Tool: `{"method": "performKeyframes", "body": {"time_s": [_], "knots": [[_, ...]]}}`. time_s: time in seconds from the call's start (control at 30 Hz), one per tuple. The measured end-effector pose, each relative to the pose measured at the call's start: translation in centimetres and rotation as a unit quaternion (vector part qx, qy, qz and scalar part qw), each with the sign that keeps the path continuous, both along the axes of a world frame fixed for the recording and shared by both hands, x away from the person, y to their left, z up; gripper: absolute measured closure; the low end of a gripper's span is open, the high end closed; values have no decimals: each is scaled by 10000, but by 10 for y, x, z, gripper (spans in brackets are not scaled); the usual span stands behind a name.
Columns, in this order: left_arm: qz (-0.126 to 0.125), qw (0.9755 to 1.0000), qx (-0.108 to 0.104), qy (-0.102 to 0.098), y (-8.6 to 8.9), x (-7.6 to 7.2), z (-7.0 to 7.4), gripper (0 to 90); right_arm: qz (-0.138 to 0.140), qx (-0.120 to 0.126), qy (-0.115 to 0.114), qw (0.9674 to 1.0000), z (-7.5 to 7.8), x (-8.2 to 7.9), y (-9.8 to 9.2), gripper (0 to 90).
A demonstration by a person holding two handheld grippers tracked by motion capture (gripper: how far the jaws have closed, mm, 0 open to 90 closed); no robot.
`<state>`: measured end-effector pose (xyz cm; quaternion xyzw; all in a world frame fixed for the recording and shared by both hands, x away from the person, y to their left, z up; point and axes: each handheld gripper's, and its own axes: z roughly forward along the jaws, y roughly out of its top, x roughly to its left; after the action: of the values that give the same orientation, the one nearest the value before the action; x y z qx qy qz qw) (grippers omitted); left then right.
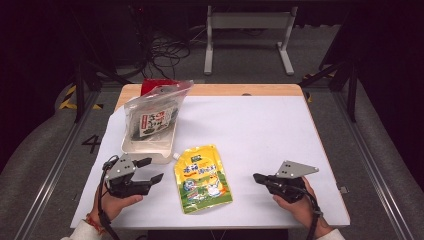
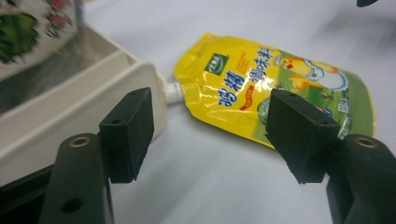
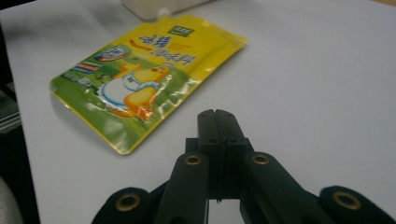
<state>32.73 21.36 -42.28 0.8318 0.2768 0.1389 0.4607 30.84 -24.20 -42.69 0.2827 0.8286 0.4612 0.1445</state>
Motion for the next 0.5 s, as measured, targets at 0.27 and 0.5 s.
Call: {"method": "performKeyframes", "body": {"time_s": [0.27,0.5], "knots": [[-186,9976,304,590,-20,8,-24,277,520,-330,106,9980,-12,-2,45,900],[-253,9953,205,907,-33,15,-34,202,855,-441,149,9953,-19,-4,73,900]]}}
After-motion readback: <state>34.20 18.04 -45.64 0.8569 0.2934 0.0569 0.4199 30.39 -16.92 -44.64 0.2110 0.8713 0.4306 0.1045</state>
